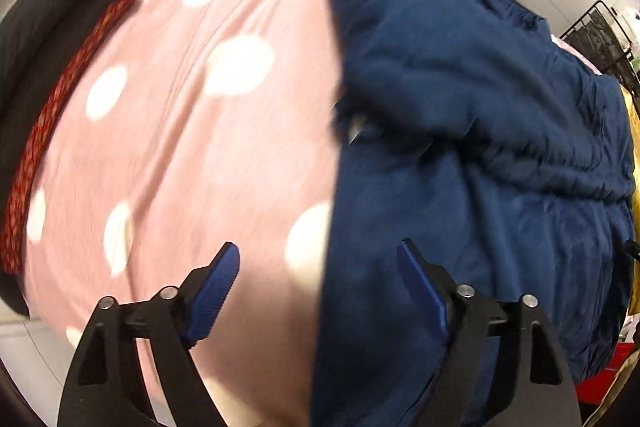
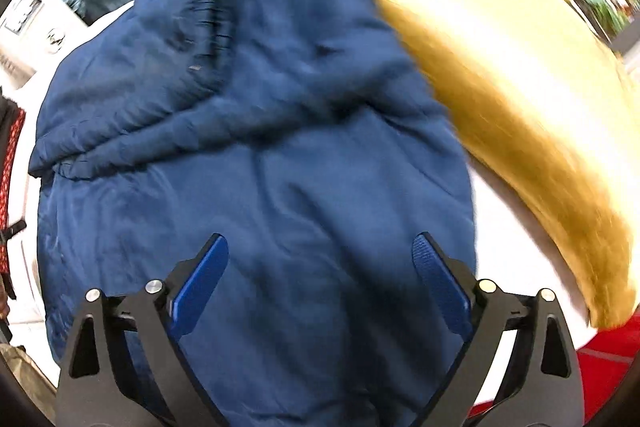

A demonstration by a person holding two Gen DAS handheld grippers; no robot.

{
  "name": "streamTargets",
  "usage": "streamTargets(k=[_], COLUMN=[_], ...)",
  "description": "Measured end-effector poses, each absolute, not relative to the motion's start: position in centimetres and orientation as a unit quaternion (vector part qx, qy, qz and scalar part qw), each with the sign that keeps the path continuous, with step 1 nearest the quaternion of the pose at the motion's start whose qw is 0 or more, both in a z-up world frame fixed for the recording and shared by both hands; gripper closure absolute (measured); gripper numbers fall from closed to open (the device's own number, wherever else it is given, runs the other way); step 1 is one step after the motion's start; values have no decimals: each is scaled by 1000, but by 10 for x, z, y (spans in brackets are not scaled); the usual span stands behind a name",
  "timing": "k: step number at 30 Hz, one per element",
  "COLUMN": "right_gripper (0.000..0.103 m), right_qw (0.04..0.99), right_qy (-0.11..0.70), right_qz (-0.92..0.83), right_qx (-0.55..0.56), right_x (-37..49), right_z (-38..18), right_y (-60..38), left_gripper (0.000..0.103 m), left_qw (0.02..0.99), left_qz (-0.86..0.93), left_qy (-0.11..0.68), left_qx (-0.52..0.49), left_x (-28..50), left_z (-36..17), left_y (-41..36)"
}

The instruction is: Fold large clothes

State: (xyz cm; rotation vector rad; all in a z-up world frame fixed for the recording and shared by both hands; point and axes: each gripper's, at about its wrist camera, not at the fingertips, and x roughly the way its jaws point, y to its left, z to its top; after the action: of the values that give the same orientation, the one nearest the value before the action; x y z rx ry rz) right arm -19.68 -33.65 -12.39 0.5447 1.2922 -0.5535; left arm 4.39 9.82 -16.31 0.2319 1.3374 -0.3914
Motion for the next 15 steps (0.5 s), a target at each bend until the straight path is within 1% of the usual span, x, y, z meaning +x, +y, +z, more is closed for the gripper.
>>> streamTargets(k=[3, 4, 5, 10, 15], right_gripper=[23, 28, 31, 32, 32], right_qw=[715, 711, 709, 702, 682], right_qy=[587, 586, 584, 587, 595], right_qz=[-263, -262, -261, -237, -218], right_qx=[274, 287, 296, 327, 365], right_x=[-230, -240, -248, -289, -335], right_z=[-127, -128, -128, -130, -138], right_y=[-350, -354, -355, -356, -348], left_gripper=[30, 30, 30, 31, 32], left_qw=[752, 749, 744, 723, 695], left_qz=[-176, -179, -184, -205, -237], left_qy=[628, 632, 638, 656, 678], left_qx=[93, 88, 81, 69, 31], left_x=[31, 26, 19, -14, -41], left_z=[-168, -170, -172, -185, -195], left_y=[120, 125, 131, 145, 155])
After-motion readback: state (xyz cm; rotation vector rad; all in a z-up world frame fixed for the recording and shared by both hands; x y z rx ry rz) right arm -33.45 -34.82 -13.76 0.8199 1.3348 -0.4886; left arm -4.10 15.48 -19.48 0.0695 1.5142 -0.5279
